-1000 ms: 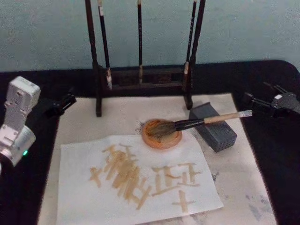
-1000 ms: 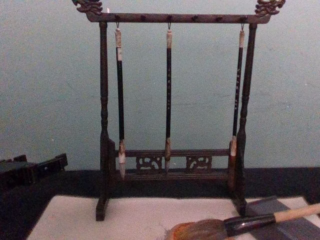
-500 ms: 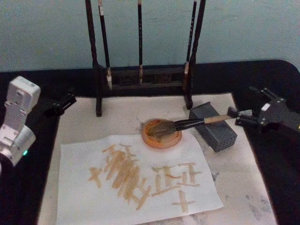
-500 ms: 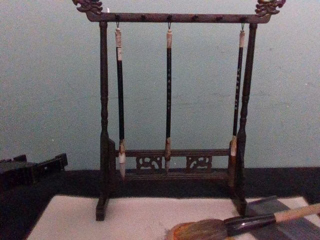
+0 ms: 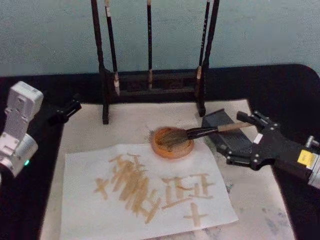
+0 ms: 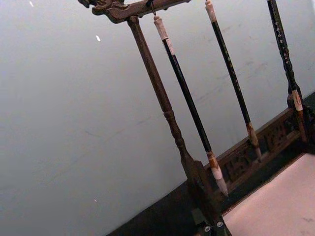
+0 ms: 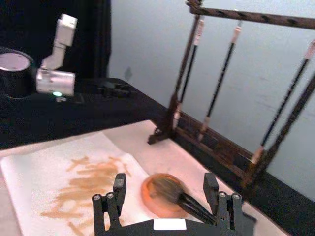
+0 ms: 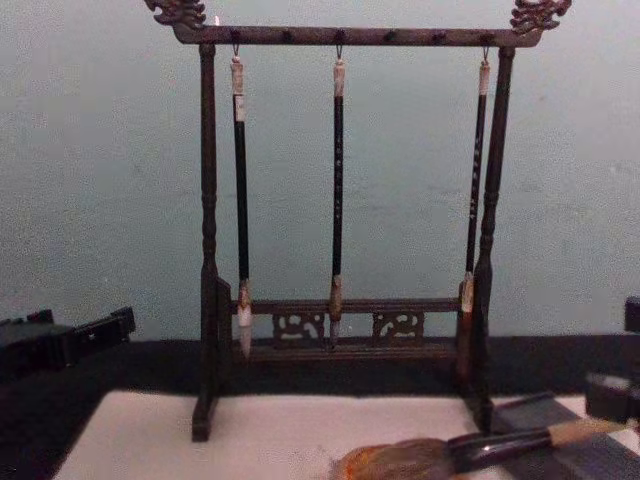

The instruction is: Pick up the brush from the inkstone, write on the paper, then place the brush back to its original position.

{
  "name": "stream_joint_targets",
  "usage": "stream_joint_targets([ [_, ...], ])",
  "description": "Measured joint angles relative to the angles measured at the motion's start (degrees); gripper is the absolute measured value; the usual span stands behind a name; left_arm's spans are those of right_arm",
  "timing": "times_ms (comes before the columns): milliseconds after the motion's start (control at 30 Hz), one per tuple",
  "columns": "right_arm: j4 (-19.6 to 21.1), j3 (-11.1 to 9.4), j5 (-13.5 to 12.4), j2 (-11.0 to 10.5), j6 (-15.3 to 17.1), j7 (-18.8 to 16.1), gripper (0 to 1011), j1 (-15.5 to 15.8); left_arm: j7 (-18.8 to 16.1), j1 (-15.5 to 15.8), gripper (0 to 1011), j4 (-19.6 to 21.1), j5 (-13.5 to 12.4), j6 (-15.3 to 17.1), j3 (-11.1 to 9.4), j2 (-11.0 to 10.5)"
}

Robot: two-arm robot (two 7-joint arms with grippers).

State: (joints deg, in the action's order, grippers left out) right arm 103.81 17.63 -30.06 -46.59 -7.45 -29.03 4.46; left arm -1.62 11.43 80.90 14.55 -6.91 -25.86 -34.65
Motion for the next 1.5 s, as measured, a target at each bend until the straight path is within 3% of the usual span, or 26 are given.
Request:
stream_joint_targets([
  [367,1.5,1.8,2.9,2.4,-0.3,-1.6,1008,1.0,0.0,0.0,1002,0.0,0.0,0.0,0.0,0.0],
  [833,-2.8,3.9,5.1,7.7,1.1,-3.0,1008,-1.2,0.0,0.0,1002,0.0,0.0,0.0,0.0,0.0],
  [1500,-2.5,3.9,5.0,7.3,1.2,-3.1,1008,-1.1,0.0,0.0,1002,0.0,0.0,0.0,0.0,0.0],
])
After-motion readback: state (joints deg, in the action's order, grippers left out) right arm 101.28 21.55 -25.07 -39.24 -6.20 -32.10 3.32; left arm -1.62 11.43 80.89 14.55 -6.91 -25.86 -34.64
